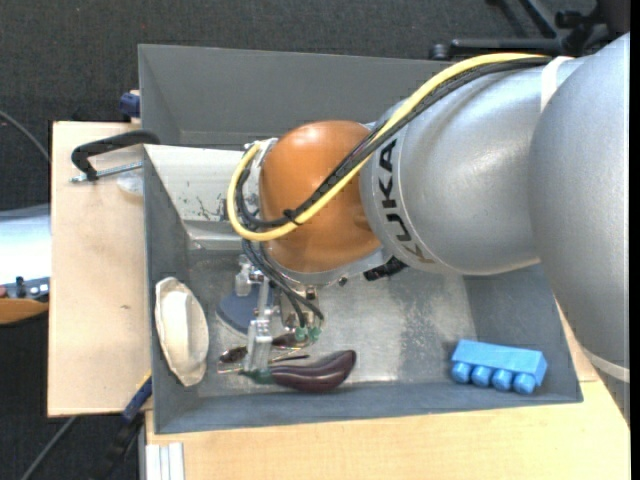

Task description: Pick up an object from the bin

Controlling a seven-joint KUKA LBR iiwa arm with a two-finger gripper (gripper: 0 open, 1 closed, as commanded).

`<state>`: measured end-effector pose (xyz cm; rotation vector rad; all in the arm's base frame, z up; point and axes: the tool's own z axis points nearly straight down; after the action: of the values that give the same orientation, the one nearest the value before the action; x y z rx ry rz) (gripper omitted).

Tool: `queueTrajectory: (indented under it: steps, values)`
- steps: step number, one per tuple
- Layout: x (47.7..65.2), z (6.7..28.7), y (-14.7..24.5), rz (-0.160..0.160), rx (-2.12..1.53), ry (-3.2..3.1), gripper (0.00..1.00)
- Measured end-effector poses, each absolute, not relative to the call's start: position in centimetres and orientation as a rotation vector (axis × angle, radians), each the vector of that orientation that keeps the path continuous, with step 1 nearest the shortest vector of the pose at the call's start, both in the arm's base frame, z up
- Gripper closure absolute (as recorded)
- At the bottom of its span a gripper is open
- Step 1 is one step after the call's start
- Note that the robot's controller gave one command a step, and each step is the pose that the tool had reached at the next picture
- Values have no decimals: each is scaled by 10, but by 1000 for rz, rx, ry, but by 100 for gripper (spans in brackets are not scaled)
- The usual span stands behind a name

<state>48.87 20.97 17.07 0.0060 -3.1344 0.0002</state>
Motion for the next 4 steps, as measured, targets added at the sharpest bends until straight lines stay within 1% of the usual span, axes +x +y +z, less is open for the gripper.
queueTrajectory:
  steps: [1,2,3,4]
  values:
    - [491,175,209,-3,2,-3143,0]
    - [496,120,203,-6,-83,-3143,0]
    - [516,84,191,-9,-232,-3135,100]
    - [516,84,191,-9,-232,-3135,100]
